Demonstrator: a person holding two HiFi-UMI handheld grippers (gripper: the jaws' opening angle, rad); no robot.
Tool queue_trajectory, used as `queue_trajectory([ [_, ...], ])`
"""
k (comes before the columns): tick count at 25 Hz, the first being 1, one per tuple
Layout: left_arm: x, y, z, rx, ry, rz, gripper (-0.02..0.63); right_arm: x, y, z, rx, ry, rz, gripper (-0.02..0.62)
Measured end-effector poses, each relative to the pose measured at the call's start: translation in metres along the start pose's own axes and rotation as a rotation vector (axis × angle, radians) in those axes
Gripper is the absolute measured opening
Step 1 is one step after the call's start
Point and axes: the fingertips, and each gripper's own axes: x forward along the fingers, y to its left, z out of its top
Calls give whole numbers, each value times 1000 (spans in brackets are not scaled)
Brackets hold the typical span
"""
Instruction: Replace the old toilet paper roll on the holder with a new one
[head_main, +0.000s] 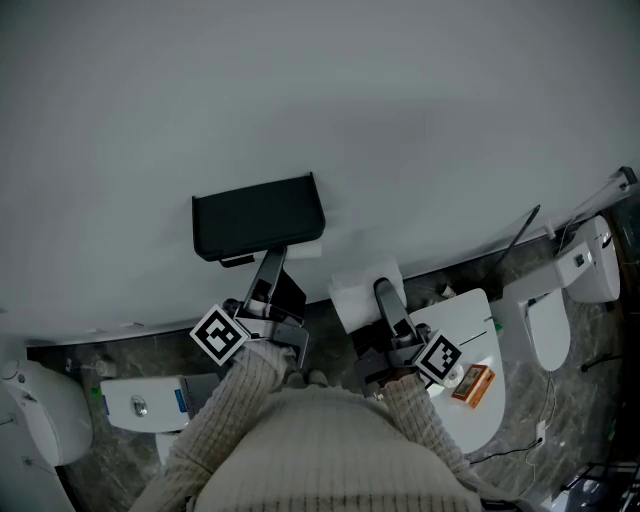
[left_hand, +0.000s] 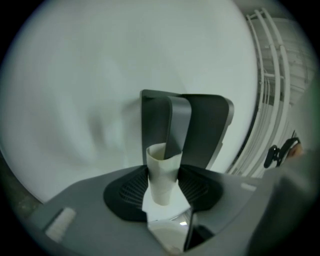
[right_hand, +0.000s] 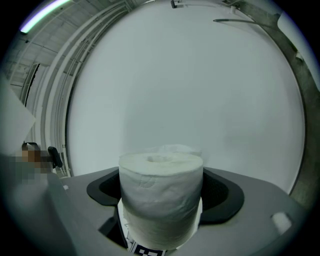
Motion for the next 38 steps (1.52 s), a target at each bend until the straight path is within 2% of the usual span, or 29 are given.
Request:
queue_trajectory([
  [11,10,12,-14,-52,94,-18,178,-11,-6,7,-31,-104,-36,439],
  [16,23,5,-46,-70,141,-26,178,-32,0,30,-36,-149,-39,439],
  [30,30,5,-93,-116,275,-35,178,-73,5,49,-66,-266,-73,439],
  [38,8,14,-100,-130,285,9,178,-80,3,49,-57,-291,-80,439],
])
